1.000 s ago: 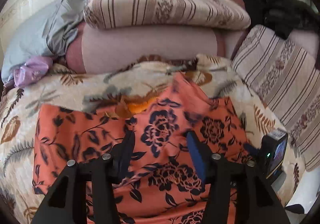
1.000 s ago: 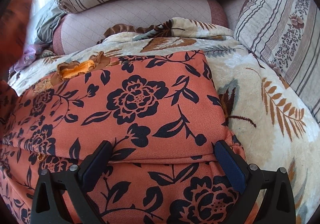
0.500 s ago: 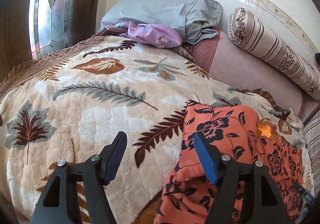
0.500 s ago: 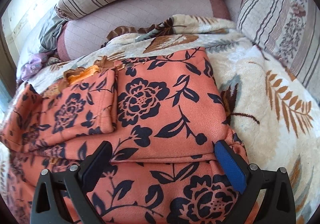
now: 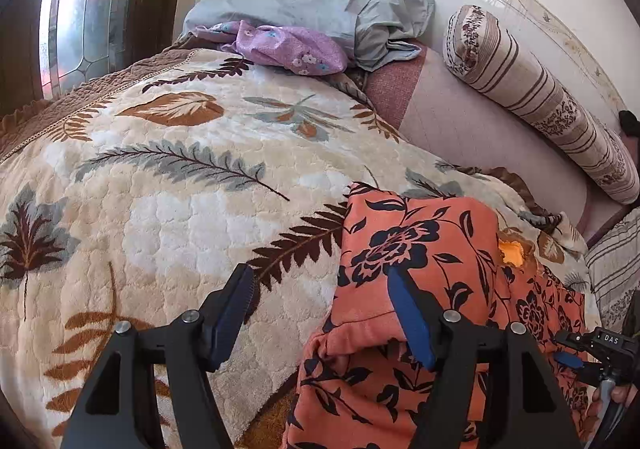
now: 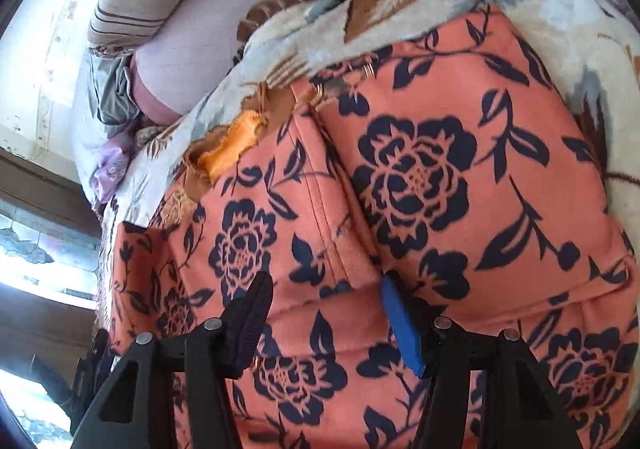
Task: Fold small clothes
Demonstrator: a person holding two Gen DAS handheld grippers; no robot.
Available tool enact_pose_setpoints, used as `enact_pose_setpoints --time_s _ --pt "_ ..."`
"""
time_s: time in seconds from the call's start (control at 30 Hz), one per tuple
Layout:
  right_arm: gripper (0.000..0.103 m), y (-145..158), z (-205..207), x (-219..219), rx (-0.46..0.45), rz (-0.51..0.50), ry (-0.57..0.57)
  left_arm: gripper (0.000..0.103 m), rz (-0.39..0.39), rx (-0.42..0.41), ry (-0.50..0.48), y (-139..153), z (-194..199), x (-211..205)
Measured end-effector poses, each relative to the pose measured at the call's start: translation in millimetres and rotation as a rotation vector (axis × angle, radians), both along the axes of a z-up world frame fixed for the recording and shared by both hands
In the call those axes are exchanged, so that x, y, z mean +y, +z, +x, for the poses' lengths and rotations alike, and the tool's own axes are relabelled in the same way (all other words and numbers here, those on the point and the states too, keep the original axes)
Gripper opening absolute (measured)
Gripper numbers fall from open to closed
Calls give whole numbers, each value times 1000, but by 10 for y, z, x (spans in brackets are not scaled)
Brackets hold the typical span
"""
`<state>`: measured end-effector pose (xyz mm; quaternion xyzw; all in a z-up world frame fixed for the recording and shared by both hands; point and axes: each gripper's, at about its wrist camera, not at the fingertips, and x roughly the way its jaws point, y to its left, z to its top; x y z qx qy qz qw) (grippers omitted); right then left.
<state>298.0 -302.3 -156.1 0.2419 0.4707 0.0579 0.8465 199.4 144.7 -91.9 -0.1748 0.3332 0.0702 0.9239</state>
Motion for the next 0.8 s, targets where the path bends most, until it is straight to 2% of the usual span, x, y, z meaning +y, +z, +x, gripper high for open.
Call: enact_pose_setpoints --time_s 0.03,0.07,0.13,0.23,0.3,0.4,0.47,0.53,0.57,0.6,0.63,0.67,0.8 --pt "16 21 29 52 16 -51 3 70 0 2 0 -3 5 -6" --pt "11 89 40 114 18 -112 17 70 2 -1 -5 -1 4 -23" --pt "9 349 -17 244 -42 -256 24 70 25 -18 -21 29 -14 -82" --pt "8 845 -191 262 -177 -318 -12 70 89 -70 -47 117 -75 -198" --pt "8 1056 -347 184 -246 -350 -59 70 118 -90 -57 158 -100 -256" --pt "8 941 -472 -21 -227 -366 -110 70 120 -83 -71 151 -87 -297" --pt "13 545 -434 -168 -132 -356 -91 76 115 -39 -91 84 -24 -335" --pt "40 92 -394 -413 60 -303 -98 79 116 51 -136 -66 77 -392" --pt "42 -74 -431 -519 89 -216 -113 79 111 102 -152 -154 129 -409" --pt "45 -47 -507 -569 34 -176 -134 79 105 139 -154 -234 157 -418" --pt "56 13 -554 -602 -3 -143 -150 79 98 165 -150 -290 175 -413" --pt "61 86 -571 -616 -28 -122 -155 79 87 174 -139 -321 183 -399" --pt "63 426 -447 -576 -126 -124 -128 79 86 152 -108 -294 173 -368"
